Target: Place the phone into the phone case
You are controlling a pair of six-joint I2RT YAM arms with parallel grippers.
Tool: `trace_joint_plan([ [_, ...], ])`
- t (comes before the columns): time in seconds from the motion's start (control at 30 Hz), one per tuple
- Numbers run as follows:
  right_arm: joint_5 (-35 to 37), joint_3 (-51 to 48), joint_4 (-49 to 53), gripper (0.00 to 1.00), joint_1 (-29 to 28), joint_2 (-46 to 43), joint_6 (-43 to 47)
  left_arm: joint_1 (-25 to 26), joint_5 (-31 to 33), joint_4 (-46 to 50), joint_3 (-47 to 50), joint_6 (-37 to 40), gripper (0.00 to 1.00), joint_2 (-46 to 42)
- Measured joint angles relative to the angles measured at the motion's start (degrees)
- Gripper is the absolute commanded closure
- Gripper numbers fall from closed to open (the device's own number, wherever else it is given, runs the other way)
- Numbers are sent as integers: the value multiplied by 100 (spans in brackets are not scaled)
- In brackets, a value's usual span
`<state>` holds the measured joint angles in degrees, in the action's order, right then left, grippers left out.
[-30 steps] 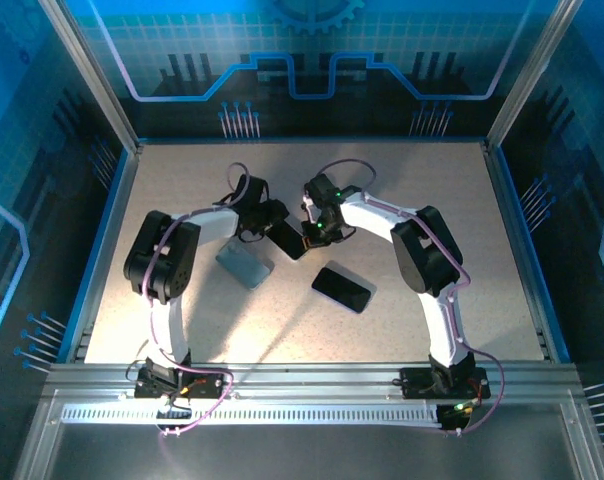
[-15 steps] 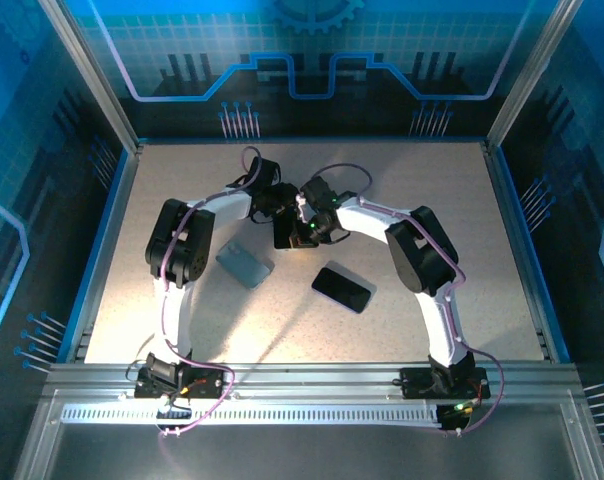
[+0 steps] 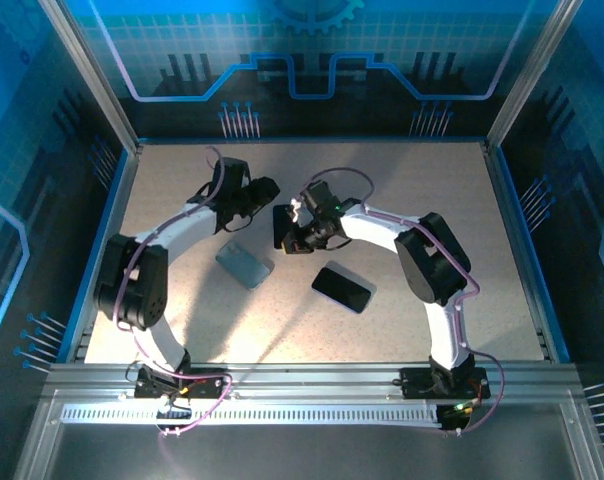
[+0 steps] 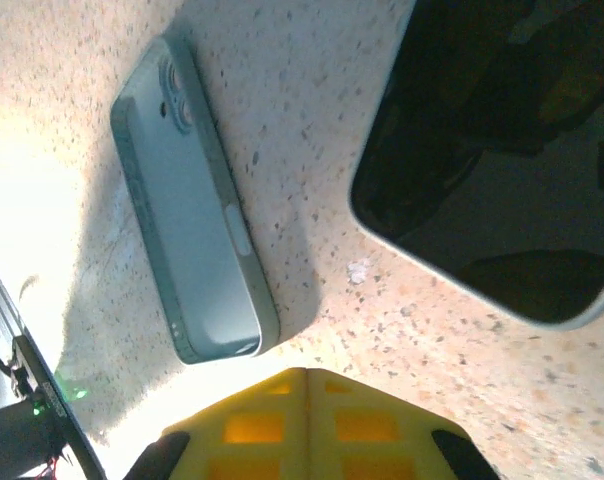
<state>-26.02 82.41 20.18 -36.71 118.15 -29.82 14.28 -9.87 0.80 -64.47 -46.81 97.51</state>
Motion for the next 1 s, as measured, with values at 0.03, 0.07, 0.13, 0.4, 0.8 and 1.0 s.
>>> trace_joint_plan([
  [0.03,-22,-17,-31,100,-11,37,-22,-31,2,-9,162,-9,51,-133],
  [0.07,-44,-24,-57,100,-17,87,-26,-63,13,2,341,-26,50,-267],
  [0.13,-76,-24,-114,100,-24,203,-50,-111,46,31,632,-70,50,-466],
  [0.4,-214,256,-116,100,7,769,-90,-155,129,195,1296,-90,50,-1025],
  [0.8,-256,1139,-144,100,289,1342,-203,-155,153,195,1604,-129,50,-1165],
  [1.0,-319,1808,-125,100,426,1779,-260,-155,153,201,1604,-129,50,-1165],
])
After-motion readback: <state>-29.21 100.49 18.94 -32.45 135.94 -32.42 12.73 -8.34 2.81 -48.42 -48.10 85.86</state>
